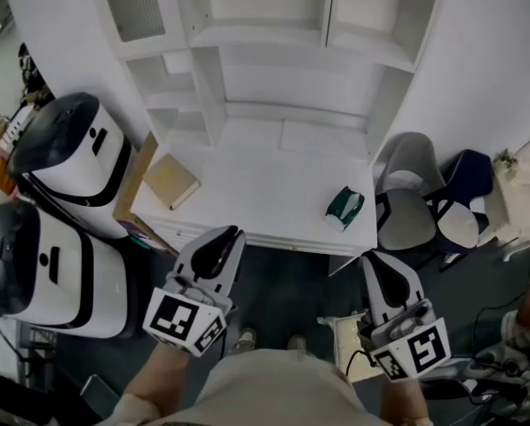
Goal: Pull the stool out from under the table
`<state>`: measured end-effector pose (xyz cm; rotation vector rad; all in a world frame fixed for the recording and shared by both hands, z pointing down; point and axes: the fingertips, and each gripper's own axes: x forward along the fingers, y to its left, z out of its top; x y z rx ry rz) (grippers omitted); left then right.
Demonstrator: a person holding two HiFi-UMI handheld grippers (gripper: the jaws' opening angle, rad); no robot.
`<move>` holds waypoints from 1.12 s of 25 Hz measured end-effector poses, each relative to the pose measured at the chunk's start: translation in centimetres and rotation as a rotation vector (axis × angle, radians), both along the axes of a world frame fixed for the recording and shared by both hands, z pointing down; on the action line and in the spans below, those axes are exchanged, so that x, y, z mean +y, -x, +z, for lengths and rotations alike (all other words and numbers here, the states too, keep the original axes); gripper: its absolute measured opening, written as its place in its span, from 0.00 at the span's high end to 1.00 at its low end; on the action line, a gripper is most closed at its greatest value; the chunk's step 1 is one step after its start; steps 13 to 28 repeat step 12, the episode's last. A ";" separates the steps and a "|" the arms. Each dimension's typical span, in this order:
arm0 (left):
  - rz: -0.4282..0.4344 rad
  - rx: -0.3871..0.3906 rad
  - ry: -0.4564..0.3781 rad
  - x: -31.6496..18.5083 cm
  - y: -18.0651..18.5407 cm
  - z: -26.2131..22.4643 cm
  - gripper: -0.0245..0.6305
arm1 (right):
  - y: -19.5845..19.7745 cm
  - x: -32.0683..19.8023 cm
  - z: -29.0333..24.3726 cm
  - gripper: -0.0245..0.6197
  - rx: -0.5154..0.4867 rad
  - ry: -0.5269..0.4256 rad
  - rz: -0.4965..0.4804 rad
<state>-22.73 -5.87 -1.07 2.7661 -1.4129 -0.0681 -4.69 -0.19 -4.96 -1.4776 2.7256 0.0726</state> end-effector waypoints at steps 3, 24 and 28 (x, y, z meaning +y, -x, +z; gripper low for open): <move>0.005 -0.013 -0.011 0.1 0.1 0.0 0.89 | -0.3 -0.2 0.2 0.93 0.006 0.005 0.019; 0.005 -0.051 -0.018 0.5 -0.3 0.5 0.89 | 0.0 0.1 0.7 0.93 0.010 0.002 0.019; 0.005 -0.051 -0.018 0.5 -0.3 0.5 0.89 | 0.0 0.1 0.7 0.93 0.010 0.002 0.019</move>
